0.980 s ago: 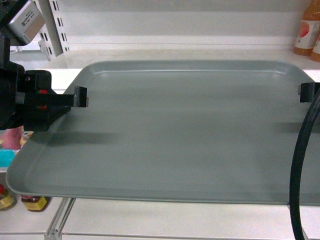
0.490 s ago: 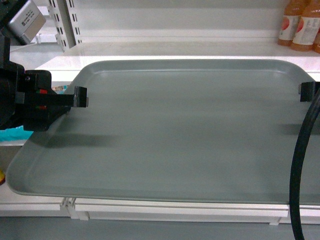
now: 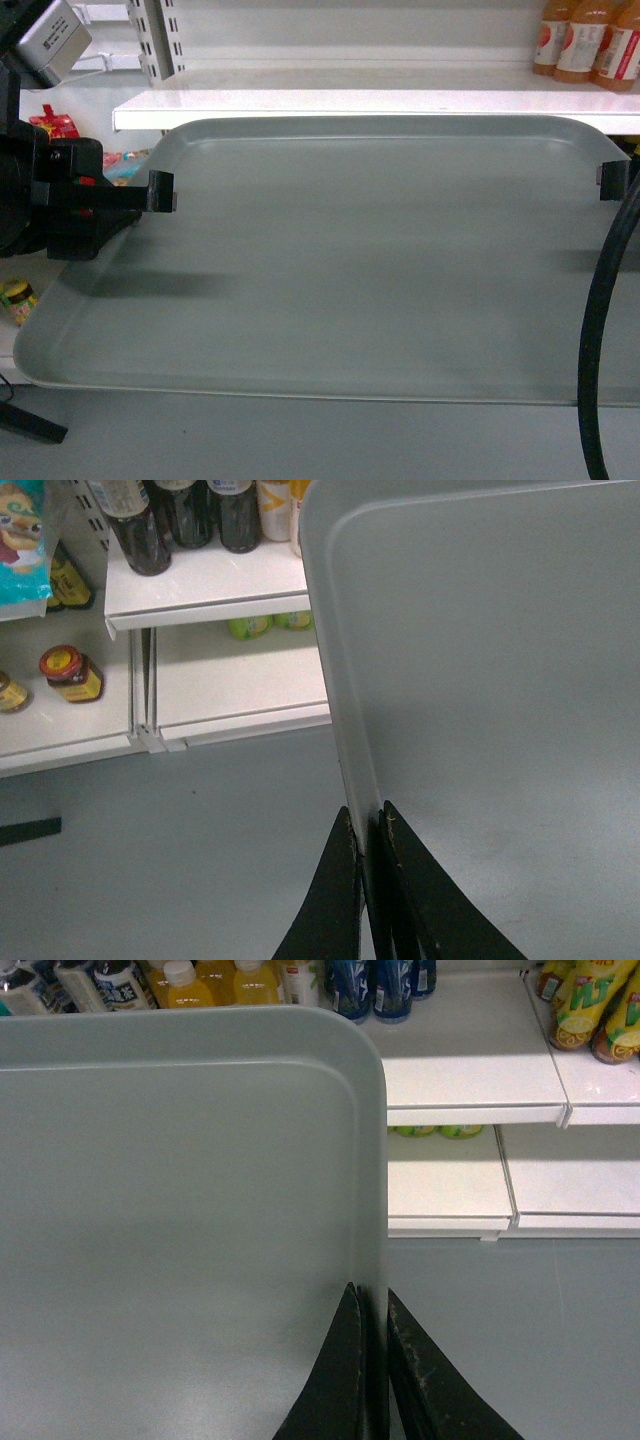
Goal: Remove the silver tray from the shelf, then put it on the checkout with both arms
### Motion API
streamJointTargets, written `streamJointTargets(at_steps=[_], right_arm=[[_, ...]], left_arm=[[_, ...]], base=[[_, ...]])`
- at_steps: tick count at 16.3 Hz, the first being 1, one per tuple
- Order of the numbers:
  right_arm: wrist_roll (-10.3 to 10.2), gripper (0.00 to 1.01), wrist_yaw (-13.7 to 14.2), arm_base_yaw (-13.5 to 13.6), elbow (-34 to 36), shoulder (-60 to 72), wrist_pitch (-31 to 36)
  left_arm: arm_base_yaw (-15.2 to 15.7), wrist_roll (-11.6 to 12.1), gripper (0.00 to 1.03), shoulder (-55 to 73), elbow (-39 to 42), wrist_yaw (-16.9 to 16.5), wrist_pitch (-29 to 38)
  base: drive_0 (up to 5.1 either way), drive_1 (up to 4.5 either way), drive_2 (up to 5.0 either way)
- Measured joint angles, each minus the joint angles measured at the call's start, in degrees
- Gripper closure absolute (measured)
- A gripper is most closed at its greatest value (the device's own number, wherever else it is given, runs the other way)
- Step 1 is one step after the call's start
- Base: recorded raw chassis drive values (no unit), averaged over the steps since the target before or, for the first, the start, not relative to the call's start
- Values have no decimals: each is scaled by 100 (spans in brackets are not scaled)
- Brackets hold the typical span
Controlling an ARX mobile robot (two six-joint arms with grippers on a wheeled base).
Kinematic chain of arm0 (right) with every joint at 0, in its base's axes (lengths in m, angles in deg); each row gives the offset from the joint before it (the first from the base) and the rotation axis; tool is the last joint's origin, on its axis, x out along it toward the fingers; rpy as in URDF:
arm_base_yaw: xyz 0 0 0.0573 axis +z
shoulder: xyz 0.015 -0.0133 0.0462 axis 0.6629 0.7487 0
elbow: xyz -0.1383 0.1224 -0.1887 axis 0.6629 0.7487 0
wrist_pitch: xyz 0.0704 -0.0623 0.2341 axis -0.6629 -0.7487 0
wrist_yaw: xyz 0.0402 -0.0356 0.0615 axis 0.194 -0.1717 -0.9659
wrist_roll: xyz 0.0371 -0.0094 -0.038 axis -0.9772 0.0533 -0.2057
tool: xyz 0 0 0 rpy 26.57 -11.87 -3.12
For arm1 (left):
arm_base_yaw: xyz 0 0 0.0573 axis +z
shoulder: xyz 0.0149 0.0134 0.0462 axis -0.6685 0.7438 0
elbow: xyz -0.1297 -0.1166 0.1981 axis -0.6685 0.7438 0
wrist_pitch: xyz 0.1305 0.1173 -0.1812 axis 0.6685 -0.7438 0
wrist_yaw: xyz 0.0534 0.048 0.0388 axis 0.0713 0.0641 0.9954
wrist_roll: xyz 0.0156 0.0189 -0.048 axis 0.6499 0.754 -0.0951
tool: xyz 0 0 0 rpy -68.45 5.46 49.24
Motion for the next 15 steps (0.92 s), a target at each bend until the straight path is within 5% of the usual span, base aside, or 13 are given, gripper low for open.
streamJointTargets(at_steps=[15], right_arm=[[0, 98, 17, -9, -2, 0, -11]], left_arm=[[-15, 9, 100, -2, 0, -7, 35]], base=[[9, -397, 416]])
